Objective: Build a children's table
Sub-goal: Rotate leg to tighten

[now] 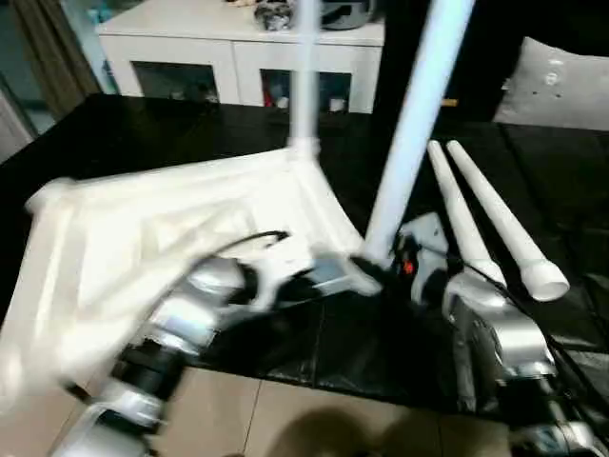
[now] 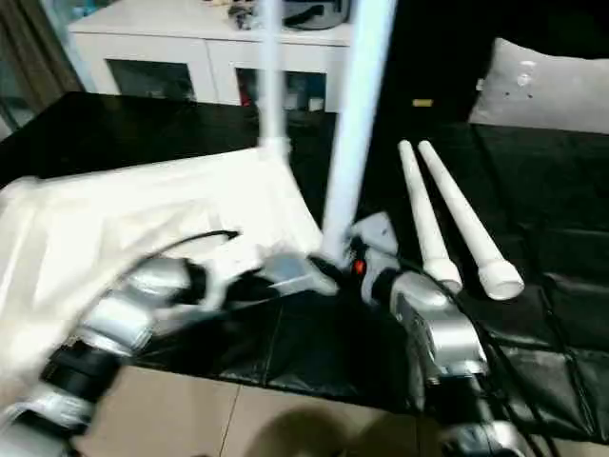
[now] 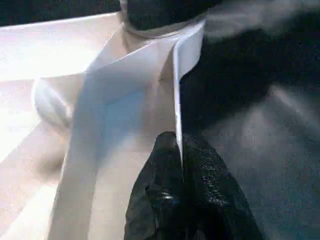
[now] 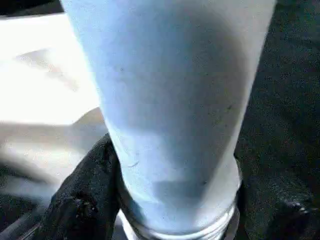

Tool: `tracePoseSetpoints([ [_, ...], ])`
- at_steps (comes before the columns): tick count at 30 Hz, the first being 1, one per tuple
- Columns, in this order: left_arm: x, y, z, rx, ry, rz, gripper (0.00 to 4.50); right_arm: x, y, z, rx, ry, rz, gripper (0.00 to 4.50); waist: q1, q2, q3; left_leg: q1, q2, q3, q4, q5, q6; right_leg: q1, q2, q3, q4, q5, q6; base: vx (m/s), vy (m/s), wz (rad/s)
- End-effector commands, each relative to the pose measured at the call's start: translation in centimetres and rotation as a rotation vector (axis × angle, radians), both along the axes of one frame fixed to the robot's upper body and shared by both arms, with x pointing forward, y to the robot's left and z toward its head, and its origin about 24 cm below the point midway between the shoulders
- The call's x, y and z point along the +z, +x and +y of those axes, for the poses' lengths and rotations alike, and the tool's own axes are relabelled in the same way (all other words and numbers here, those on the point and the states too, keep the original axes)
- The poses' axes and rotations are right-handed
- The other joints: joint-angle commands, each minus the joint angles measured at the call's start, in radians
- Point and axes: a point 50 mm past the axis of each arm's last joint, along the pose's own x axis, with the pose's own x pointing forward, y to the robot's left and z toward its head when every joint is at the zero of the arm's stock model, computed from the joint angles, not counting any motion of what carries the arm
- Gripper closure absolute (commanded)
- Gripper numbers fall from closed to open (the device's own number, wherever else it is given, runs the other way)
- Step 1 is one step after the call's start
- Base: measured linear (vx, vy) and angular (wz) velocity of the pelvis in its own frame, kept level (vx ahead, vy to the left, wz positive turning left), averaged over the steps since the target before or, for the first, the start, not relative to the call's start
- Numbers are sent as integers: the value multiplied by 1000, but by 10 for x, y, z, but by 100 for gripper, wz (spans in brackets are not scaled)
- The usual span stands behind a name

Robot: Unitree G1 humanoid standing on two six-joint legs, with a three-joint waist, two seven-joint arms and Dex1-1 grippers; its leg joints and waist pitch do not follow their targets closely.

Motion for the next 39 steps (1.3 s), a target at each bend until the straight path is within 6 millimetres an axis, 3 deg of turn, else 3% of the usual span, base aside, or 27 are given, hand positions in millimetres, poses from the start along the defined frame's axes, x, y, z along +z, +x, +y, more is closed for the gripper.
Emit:
tracePoseSetpoints([
  [1,32,0,-39,-44,-113,-138,450,-24,-9,39,66,60,145,178,-4,-12,-55,-1,13,-2,-72,-307,39,42,-53,22,-107,-585,-73,0,0,0],
  [3,34,2,-43,-25,-106,-156,450,-25,-7,42,47,57,154,178,-5,-10,-56,3,7,-1,-67,-322,47,38,-53,16,-116,-615,-52,0,0,0],
  [6,35,4,-41,-24,-76,-177,450,-24,-7,43,36,62,156,178,-7,-12,-55,-1,7,-3,-68,-326,52,38,-52,12,-119,-627,-35,0,0,0],
  [10,32,8,-26,-11,2,-195,450,-25,-5,43,7,66,165,178,-13,-4,-53,-3,9,-10,-72,-356,45,38,-53,8,-117,-630,-31,0,0,0],
  [11,32,9,-25,-7,4,-195,450,-25,-5,43,0,66,165,178,-15,-5,-54,2,9,-8,-71,-363,44,35,-54,8,-121,-627,-34,0,0,0],
  [13,31,10,-21,1,15,-197,450,-25,-4,43,-12,79,162,108,-20,-1,-53,-1,11,-12,-74,-377,43,38,-54,5,-119,-612,-43,0,0,0],
  [15,29,12,-16,0,28,-197,450,-22,-2,41,-24,95,149,106,-26,4,-54,2,11,-13,-75,-397,44,38,-56,2,-121,-601,-48,0,0,0],
  [16,29,13,-14,0,30,-197,450,-22,-2,40,-27,100,143,96,-33,2,-54,-4,12,-17,-76,-404,44,42,-58,-2,-118,-598,-49,0,0,0],
  [19,28,16,-5,2,43,-195,450,-19,-2,36,-14,92,120,66,-34,8,-56,-5,15,-17,-78,-393,41,43,-61,2,-112,-565,-63,0,0,0],
  [22,27,18,3,-9,48,-194,450,-15,-4,28,3,81,95,47,-29,11,-58,-8,16,-17,-80,-375,44,45,-61,7,-107,-526,-77,0,0,0],
  [26,24,19,14,-54,61,-182,450,-9,-12,13,56,73,50,5,-19,13,-67,-17,25,-14,-82,-298,55,57,-62,21,-83,-352,-141,0,0,0],
  [28,24,18,17,-87,68,-181,450,-7,-14,7,81,67,33,5,-17,13,-68,-21,25,-12,-81,-278,61,61,-62,22,-79,-329,-151,0,0,0],
  [29,22,16,22,-132,82,-157,450,-3,-19,-3,121,63,16,5,-11,13,-74,-21,26,-10,-75,-229,70,63,-64,24,-71,-266,-176,0,0,0],
  [32,20,11,30,-258,103,-147,450,9,-26,-17,265,6,-40,5,4,11,-77,-25,28,-6,-69,-145,102,69,-65,27,-57,-167,-203,0,0,0],
  [36,18,8,35,-334,130,-139,450,16,-30,-24,367,-38,-52,5,15,11,-75,-21,31,-3,-68,-139,111,67,-66,28,-52,-152,-223,0,0,0],
  [37,18,7,38,-375,134,-130,450,21,-32,-26,431,-54,-52,5,16,-3,-73,-21,30,-1,-68,-148,111,68,-65,28,-54,-181,-222,0,0,0],
  [39,18,5,41,-421,137,-113,450,27,-33,-29,507,-93,-62,5,24,2,-71,-19,32,1,-68,-161,110,66,-65,29,-57,-230,-208,0,0,0],
])
